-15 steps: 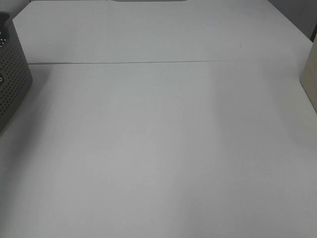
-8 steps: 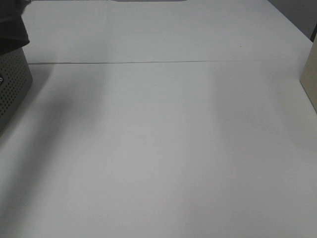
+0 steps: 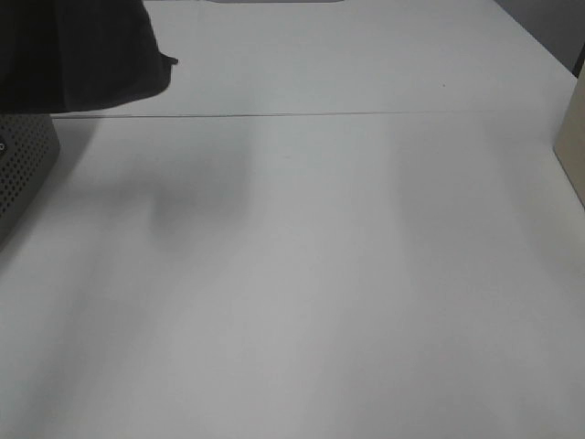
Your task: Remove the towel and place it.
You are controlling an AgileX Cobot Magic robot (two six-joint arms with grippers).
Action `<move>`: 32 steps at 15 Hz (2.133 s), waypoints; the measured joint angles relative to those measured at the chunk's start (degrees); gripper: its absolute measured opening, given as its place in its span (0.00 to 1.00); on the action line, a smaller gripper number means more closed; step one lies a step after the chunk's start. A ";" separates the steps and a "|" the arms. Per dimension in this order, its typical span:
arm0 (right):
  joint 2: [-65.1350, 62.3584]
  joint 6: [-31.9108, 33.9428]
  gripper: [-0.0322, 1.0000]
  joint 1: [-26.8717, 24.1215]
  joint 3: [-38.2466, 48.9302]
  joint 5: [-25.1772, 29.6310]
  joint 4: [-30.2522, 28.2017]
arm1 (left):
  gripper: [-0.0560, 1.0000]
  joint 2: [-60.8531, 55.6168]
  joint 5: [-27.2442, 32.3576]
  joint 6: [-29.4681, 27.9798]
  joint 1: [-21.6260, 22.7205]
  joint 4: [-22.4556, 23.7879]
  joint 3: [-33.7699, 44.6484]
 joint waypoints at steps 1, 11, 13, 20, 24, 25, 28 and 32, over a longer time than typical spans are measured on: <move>2.12 -2.98 0.63 0.00 0.00 -1.38 2.64 | 0.05 0.00 -0.40 -0.29 -0.11 0.00 0.40; 42.51 -71.51 0.63 0.00 -0.06 -3.21 61.76 | 0.05 0.00 -18.56 -8.59 -0.23 14.73 4.07; 48.24 -75.80 0.63 0.34 -0.74 -2.46 64.69 | 0.05 0.00 -19.08 -11.80 -0.23 17.53 4.07; 64.00 -77.12 0.63 17.53 -11.92 -13.64 65.20 | 0.05 0.00 -19.25 -13.87 -0.23 21.14 4.07; 73.91 -77.12 0.63 21.37 -21.54 -15.99 65.26 | 0.05 0.00 -21.94 -13.92 -0.23 21.43 4.07; 75.23 -77.12 0.63 21.37 -22.86 -15.93 65.26 | 0.05 0.00 -22.40 -13.92 -0.23 21.49 4.07; 78.90 -77.18 0.63 21.37 -27.33 -15.64 65.26 | 0.05 0.00 -23.55 -13.98 -0.23 22.29 4.07; 81.25 -77.18 0.63 21.37 -31.46 -14.38 65.32 | 0.05 0.00 -23.78 -14.38 -0.23 24.01 4.07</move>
